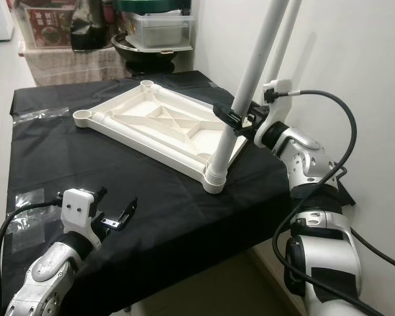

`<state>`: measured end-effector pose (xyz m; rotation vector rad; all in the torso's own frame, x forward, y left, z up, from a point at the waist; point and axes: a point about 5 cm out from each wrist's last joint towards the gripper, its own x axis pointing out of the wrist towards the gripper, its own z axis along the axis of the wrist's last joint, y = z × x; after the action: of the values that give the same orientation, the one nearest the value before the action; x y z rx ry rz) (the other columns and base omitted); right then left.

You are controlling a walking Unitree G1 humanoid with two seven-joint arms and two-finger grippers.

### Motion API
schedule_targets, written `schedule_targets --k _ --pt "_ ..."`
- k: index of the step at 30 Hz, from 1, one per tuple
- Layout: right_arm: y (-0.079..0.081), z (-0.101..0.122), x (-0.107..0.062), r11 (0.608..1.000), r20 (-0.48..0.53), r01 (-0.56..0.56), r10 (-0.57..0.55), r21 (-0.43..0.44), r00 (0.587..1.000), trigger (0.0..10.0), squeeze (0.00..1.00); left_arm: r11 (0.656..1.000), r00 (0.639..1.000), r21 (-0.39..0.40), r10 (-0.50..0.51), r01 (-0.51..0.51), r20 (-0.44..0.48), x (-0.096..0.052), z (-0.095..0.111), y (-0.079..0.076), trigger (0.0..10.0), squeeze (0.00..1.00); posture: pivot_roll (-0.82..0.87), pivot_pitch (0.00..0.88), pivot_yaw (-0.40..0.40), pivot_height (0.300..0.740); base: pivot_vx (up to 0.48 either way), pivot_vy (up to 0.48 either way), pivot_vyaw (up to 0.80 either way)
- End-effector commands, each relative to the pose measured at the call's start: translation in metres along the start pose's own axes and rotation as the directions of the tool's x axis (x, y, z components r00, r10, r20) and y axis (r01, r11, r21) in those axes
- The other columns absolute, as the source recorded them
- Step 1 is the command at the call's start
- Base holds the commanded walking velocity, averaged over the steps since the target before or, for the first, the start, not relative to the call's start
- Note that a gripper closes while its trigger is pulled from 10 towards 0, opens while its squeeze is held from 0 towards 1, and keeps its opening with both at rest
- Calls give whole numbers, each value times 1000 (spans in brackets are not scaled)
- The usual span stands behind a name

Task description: Building children table

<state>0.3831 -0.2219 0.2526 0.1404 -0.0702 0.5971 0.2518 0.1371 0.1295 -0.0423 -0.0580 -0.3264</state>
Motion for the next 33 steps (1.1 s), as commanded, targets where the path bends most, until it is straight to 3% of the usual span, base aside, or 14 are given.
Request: schedule_targets --k 1,2,14,20,21,23,24,27,28,29,30,31,32,33 --pt "0 6 1 999 10 -24 25 -30 1000 1412 0 1000 1000 10 -12 12 -8 0 -2 -1 10000 0 83 0 -98 740 0 0 0" --pt "-1 4 0 999 5 -38 38 -37 999 0 0 1000 1000 11 -12 12 -9 -1 -2 -1 10000 0 84 0 -99 740 0 0 0" --pt "-6 0 2 998 -5 -15 15 -67 1000 0 0 1000 1000 12 -12 12 -10 -2 -1 0 10000 0 88 0 -100 740 0 0 0" --pt "-4 -17 13 989 -87 123 -130 -78 988 0 0 1000 1000 14 -12 13 -15 -2 -2 0 10000 0 90 0 -99 740 0 0 0" --pt "-4 -24 16 976 -122 202 -210 -78 970 0 0 1000 1000 13 -14 14 -15 -2 -2 -1 10000 0 85 0 -96 740 0 0 0" --pt "-4 -24 16 976 -122 202 -210 -78 970 0 0 1000 1000 13 -14 14 -15 -2 -2 -1 10000 0 85 0 -96 740 0 0 0" --pt "-3 -32 18 957 -146 278 -287 -78 947 0 0 1000 1000 13 -15 15 -15 -2 -2 -1 10000 0 85 0 -96 740 0 0 0" --pt "-2 -37 20 943 -159 325 -333 -79 929 0 0 1000 1000 13 -15 15 -15 -1 -1 -2 10000 0 85 0 -96 740 0 0 0" --pt "-1 -46 20 910 -167 407 -415 -81 895 0 0 1000 1000 12 -14 14 -15 -1 -1 -2 10000 0 83 0 -99 740 0 0 0" --pt "-1 -46 20 910 -167 407 -415 -81 895 0 0 1000 1000 12 -14 14 -15 -1 -1 -2 10000 0 83 0 -99 740 0 0 0" --pt "3 -57 20 850 -159 522 -527 -72 835 0 0 1000 1000 11 -12 12 -16 -1 -2 -2 10000 0 82 0 -102 740 0 0 0" --pt "3 -57 20 850 -159 522 -527 -72 835 0 0 1000 1000 11 -12 12 -16 -1 -2 -2 10000 0 82 0 -102 740 0 0 0" --pt "9 -69 19 772 -168 632 -633 -66 756 0 0 1000 1000 11 -10 10 -17 -2 -2 -2 10000 0 81 0 -104 740 0 0 0" --pt "9 -69 19 772 -168 632 -633 -66 756 0 0 1000 1000 11 -10 10 -17 -2 -2 -2 10000 0 81 0 -104 740 0 0 0"
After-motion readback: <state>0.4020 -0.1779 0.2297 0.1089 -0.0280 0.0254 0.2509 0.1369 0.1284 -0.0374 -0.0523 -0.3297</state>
